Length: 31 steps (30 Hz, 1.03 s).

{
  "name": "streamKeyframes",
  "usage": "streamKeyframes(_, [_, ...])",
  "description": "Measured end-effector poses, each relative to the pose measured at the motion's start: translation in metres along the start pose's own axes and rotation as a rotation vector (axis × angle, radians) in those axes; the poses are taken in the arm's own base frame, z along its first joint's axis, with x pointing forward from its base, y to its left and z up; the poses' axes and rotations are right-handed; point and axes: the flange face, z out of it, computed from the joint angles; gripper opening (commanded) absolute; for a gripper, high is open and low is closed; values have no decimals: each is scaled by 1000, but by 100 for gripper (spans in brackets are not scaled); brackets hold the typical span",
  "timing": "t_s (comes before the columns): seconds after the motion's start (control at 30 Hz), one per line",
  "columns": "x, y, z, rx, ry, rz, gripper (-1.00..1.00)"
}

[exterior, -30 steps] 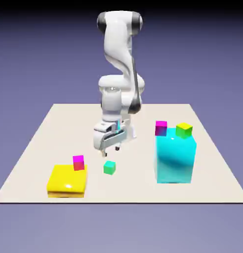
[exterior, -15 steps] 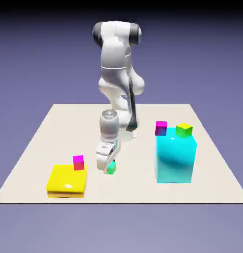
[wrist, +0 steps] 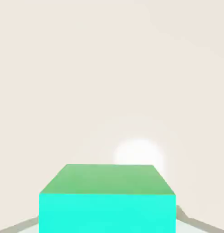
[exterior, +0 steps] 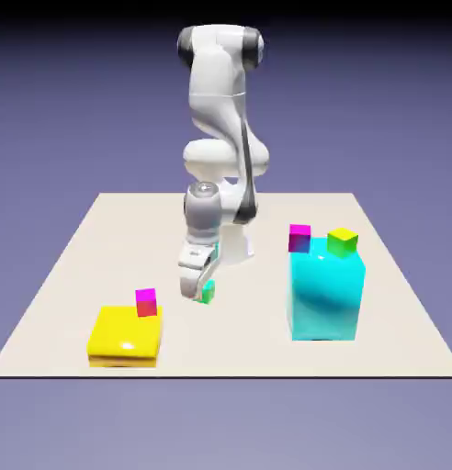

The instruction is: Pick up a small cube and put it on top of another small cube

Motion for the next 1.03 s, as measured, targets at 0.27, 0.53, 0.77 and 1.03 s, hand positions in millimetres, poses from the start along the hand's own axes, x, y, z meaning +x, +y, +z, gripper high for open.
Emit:
streamKeyframes(0.27, [103, -67, -80, -99, -70, -55, -100])
streamKeyframes(0.53, [135, -200, -188, -85, -17, 59, -100])
streamKeyframes(0.77, [104, -306, -267, 27, 41, 76, -100])
streamKeyframes(1.03, [107, -308, -197, 24, 42, 76, 100])
